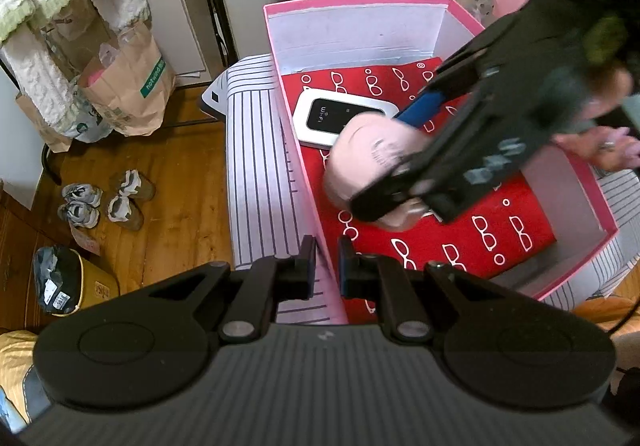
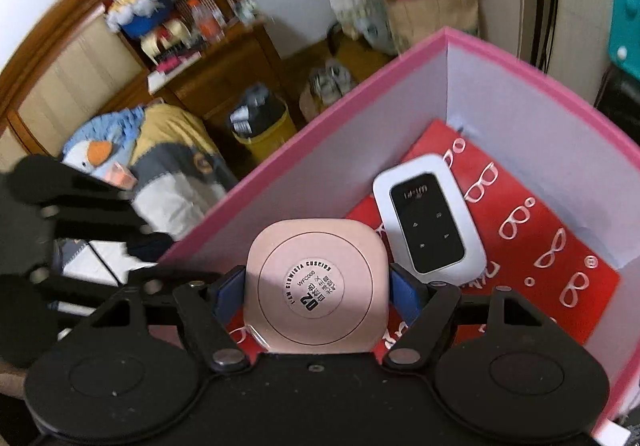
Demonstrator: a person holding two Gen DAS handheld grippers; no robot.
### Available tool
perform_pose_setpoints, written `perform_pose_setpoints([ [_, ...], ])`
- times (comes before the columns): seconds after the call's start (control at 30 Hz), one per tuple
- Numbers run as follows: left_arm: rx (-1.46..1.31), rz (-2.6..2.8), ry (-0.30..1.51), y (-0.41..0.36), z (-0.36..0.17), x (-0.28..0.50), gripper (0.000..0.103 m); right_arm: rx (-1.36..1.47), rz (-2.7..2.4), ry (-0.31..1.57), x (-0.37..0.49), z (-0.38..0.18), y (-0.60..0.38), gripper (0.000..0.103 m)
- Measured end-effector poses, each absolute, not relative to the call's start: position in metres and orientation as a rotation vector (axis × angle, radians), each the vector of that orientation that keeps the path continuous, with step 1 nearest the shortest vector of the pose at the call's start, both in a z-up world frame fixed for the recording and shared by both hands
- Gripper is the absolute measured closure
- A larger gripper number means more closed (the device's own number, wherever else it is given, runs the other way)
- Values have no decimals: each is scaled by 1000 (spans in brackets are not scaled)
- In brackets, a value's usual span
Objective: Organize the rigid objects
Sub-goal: 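Carry the tape measure into the box and release it beside the router, then grasp the silver keys with the right gripper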
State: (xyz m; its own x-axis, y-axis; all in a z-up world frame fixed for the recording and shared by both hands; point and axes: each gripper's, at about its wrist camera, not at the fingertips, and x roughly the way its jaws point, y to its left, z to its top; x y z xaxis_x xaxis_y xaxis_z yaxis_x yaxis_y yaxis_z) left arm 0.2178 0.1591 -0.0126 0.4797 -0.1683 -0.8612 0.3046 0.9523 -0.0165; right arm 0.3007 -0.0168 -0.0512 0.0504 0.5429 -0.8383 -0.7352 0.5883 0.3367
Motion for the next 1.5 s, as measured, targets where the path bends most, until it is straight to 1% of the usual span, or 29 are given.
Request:
perform_pose_setpoints([
  [0.33, 151, -290, 1033, 159, -12, 216, 93, -285, 903, 1232, 320, -80, 6, 23],
  [0.43, 145, -289, 1036, 159, -11, 216, 93, -266, 878, 1204, 320, -79, 4, 23],
  [0.5, 136, -289, 1043, 160, -10, 216, 93, -259, 876, 1171, 317, -68, -1, 22],
  [0.6, 126, -287, 1044, 161, -10, 216, 93, -255, 879, 1068, 304, -37, -18, 21],
  [0.7, 119, -284, 1042, 161, -10, 216, 93, -214, 889, 970, 285, -2, -48, 21],
  [0.83, 109, -274, 1029, 162, -12, 214, 93, -195, 864, 860, 258, 30, -90, 20],
  [0.93, 115, -262, 1022, 160, -12, 211, 93, -164, 833, 795, 240, 46, -130, 20],
  [1.03, 121, -253, 1022, 158, -11, 210, 93, -119, 797, 753, 225, 49, -164, 20],
  [1.17, 91, -245, 1029, 160, -9, 212, 93, -84, 712, 713, 208, 35, -204, 20],
  [1.37, 81, -218, 1029, 158, -8, 211, 93, -34, 600, 749, 187, -17, -253, 21],
  [1.43, 84, -203, 1024, 155, -9, 210, 93, -26, 570, 750, 182, -33, -265, 23],
  [1.5, 81, -189, 1020, 154, -9, 209, 93, -6, 548, 760, 177, -47, -275, 29],
])
